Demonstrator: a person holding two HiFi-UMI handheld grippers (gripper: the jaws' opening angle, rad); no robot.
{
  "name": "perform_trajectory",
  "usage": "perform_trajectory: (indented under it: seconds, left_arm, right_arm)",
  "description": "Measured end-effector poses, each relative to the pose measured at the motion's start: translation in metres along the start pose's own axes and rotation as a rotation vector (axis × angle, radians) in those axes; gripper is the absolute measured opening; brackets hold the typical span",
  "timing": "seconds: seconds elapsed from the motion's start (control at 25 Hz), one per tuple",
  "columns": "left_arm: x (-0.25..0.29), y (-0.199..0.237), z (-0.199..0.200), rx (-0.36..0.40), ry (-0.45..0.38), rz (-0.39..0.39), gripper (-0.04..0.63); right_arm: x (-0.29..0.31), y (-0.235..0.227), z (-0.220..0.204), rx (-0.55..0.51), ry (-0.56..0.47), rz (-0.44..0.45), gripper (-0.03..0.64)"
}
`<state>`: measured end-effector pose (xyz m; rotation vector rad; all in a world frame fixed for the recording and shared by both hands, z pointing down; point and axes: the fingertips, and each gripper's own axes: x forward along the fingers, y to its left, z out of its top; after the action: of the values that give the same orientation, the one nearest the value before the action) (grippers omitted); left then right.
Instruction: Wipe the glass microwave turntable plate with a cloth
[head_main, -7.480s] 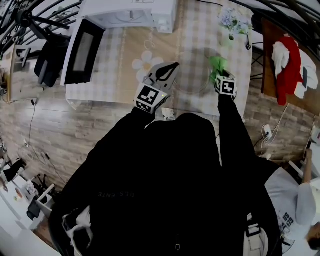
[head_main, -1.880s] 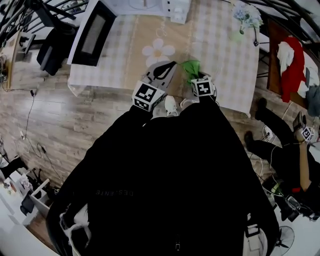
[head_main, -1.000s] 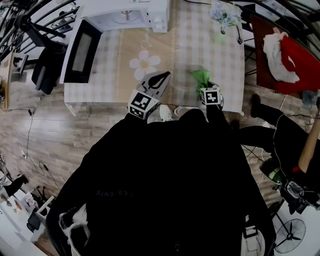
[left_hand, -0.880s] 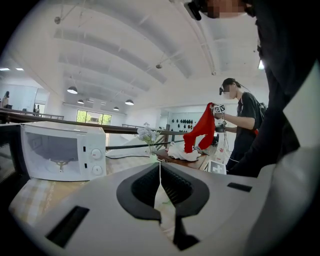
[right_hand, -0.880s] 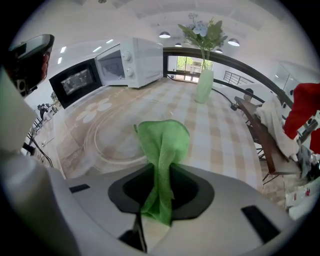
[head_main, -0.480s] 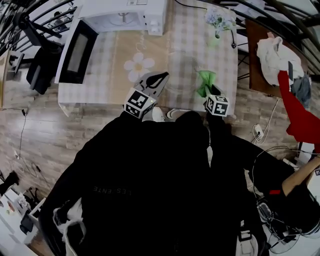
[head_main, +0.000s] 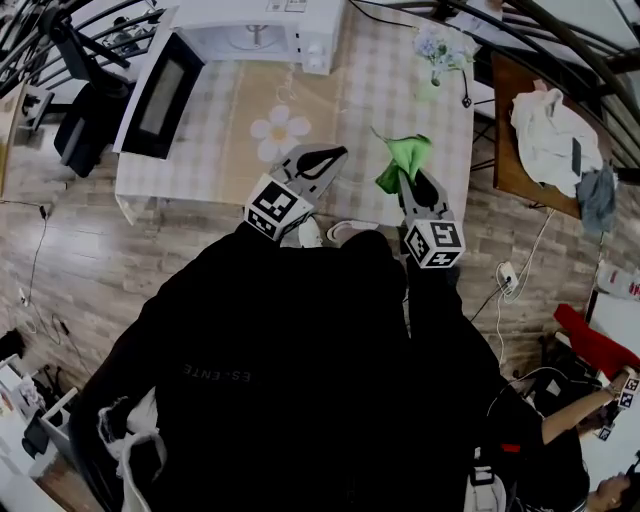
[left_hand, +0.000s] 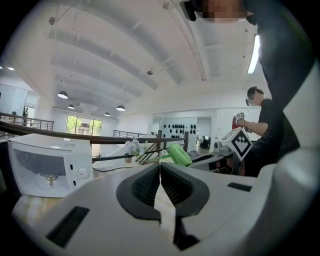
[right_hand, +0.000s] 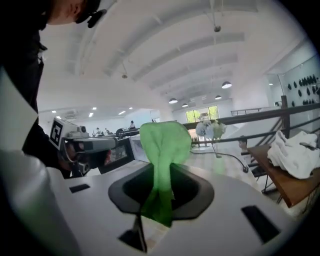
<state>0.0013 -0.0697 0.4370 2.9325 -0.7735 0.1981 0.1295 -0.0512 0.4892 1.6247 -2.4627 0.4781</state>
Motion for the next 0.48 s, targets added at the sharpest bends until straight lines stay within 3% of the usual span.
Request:
perform_trajectory:
  seconds: [0.2, 0.48]
  left_arm:
    - [-0.012, -0.010, 0.023, 0.008, -0.033, -0.012, 0.021]
    - [-0.020, -0.016, 0.043, 0.018, -0.072, -0.025, 0.021]
  right_arm:
    - [-0.013, 0.041, 0.047, -0.101, -0.101, 0.077, 0.107]
    - [-0.017, 0.064, 0.078, -0.162, -0.154, 0.134, 0.107]
